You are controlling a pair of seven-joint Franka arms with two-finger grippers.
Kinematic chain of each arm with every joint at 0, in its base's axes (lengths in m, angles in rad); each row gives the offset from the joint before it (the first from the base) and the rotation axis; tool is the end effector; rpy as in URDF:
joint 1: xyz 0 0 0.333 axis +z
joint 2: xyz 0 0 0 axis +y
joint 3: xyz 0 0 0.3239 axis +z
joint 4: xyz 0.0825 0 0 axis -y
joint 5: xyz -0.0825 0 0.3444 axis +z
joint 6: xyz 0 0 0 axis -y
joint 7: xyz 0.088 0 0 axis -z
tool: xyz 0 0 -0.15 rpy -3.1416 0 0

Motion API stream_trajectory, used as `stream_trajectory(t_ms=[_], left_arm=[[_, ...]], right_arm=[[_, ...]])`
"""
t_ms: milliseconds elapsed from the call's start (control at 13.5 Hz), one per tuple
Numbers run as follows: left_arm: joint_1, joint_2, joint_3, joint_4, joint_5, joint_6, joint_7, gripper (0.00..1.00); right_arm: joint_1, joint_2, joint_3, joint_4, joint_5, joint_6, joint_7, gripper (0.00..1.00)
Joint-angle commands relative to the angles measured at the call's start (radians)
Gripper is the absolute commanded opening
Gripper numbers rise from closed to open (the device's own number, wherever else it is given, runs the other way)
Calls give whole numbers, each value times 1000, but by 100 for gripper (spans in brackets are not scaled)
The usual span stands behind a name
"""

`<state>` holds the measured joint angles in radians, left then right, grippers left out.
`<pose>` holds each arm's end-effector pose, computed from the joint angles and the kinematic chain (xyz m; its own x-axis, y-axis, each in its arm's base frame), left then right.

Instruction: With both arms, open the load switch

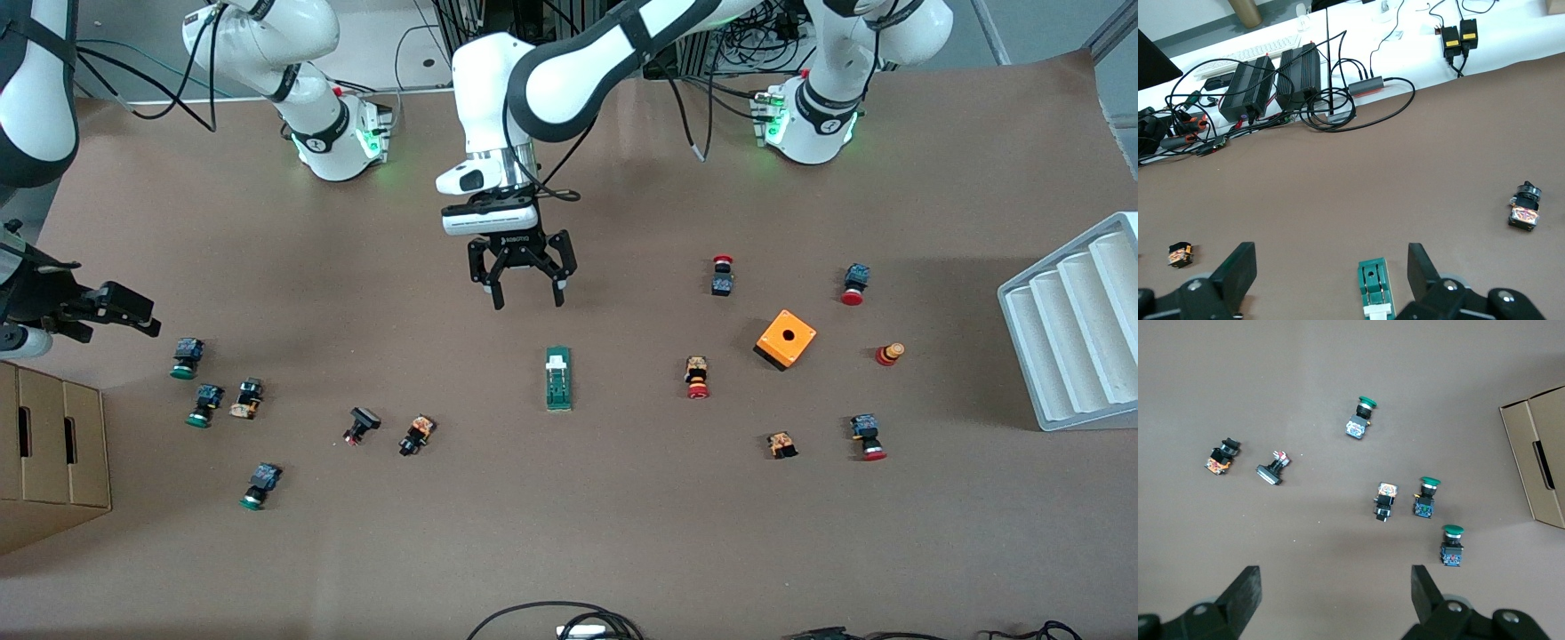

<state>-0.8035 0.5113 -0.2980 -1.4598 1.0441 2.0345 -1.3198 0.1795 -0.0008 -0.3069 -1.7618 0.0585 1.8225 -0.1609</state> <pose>0.4191 -0.5610 0.4166 0.6931 -0.2319 0.6825 -0.0825 -0.9661 -0.2445 0.5297 -0.0606 0.5287 0.9974 0.0190 0.0695 0.0223 -0.9986 -0.0471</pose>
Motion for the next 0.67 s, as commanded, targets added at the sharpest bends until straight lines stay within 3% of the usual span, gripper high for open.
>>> stream_trajectory(t_ms=[0,594], left_arm=[[26,-53,2,-24,-64,-4,85,100],[115,-169,2,-31,-246,4,215,100]], right_arm=[[12,7,-1,36,-26,0,-2,100],[2,19,-3,36,-26,29,-3,100]])
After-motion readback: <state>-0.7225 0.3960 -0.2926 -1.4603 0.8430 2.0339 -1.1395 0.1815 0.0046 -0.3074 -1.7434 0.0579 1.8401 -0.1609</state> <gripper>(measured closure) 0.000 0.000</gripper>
